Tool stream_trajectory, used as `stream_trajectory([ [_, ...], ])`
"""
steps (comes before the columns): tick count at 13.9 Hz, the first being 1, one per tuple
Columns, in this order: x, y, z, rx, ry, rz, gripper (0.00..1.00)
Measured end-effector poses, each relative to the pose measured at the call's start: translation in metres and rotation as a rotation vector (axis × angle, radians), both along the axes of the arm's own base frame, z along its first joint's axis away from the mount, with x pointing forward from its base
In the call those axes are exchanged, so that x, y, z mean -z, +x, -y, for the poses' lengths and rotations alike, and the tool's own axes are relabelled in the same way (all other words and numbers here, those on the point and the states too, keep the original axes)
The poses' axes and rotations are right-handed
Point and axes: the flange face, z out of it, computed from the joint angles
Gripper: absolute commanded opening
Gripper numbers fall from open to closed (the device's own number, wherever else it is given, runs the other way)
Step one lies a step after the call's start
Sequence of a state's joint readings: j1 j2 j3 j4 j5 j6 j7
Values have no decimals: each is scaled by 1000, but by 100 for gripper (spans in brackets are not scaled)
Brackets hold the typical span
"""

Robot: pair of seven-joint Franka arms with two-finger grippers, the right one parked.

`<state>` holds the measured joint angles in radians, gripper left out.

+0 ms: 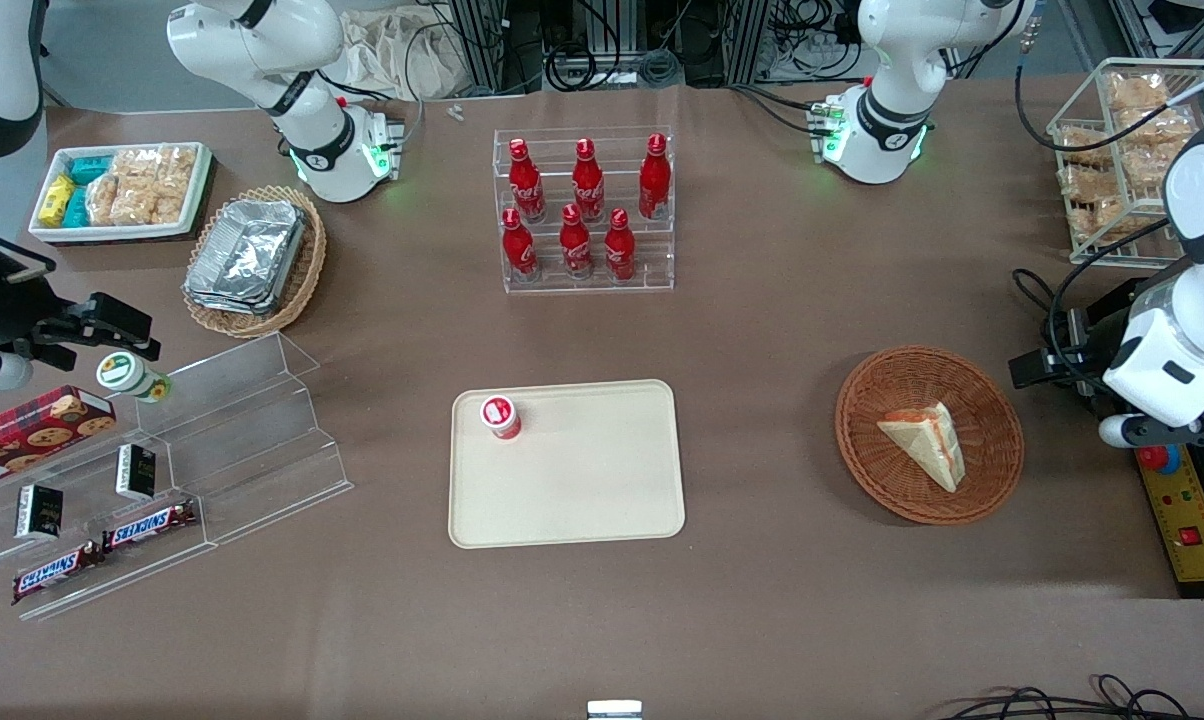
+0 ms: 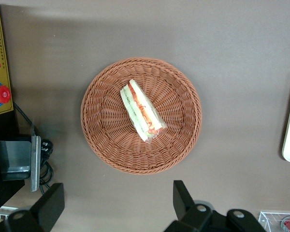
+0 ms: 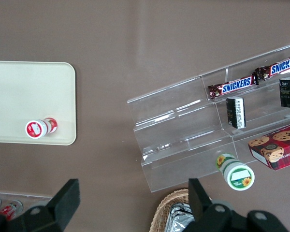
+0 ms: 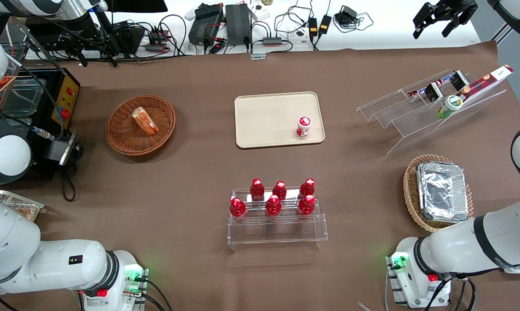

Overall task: Place sandwich from basket to tray
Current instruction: 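Move the left gripper over the wrapped sandwich in the wicker basket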

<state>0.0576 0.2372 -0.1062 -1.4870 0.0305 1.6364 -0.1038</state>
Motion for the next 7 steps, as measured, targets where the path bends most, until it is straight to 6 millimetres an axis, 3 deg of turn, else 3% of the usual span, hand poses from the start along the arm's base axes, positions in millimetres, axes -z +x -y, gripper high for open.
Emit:
stream_trajectory([
  [4, 5, 1, 0, -1, 0, -8, 99],
  [7, 33, 7, 5, -84, 5, -9, 99],
])
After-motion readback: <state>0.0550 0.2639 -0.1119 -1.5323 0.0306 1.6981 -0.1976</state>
